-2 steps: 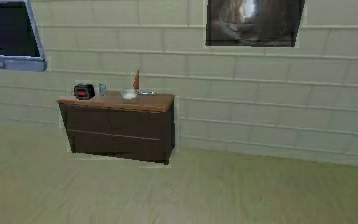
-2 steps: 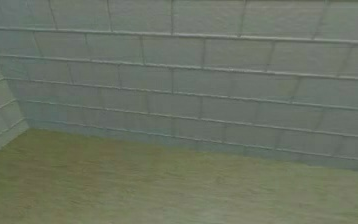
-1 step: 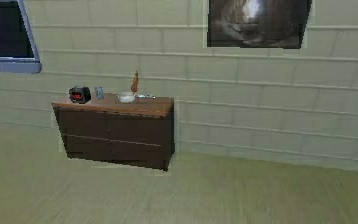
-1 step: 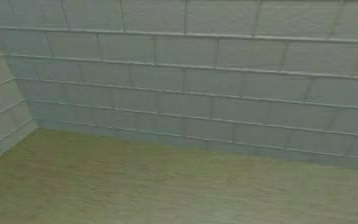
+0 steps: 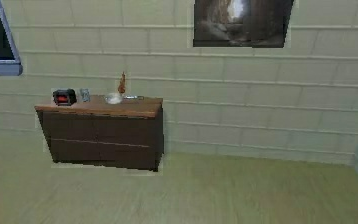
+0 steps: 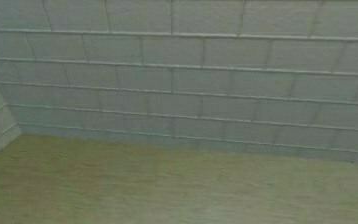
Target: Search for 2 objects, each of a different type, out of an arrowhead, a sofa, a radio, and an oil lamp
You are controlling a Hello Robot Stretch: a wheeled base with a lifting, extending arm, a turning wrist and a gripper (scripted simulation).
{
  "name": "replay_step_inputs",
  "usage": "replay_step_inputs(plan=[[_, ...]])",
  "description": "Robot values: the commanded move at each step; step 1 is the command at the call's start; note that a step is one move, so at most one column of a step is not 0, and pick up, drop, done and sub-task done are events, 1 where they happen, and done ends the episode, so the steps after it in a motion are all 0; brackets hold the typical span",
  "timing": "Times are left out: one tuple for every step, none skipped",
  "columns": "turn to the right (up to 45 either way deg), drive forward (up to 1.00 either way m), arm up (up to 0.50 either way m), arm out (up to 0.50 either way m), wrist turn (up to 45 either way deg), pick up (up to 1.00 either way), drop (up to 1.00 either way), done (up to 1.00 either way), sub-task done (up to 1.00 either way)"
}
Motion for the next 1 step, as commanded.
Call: replay_step_inputs(plan=[[0.0, 0.30, 0.00, 0.00, 0.0, 0.00, 0.00, 0.00, 0.00]])
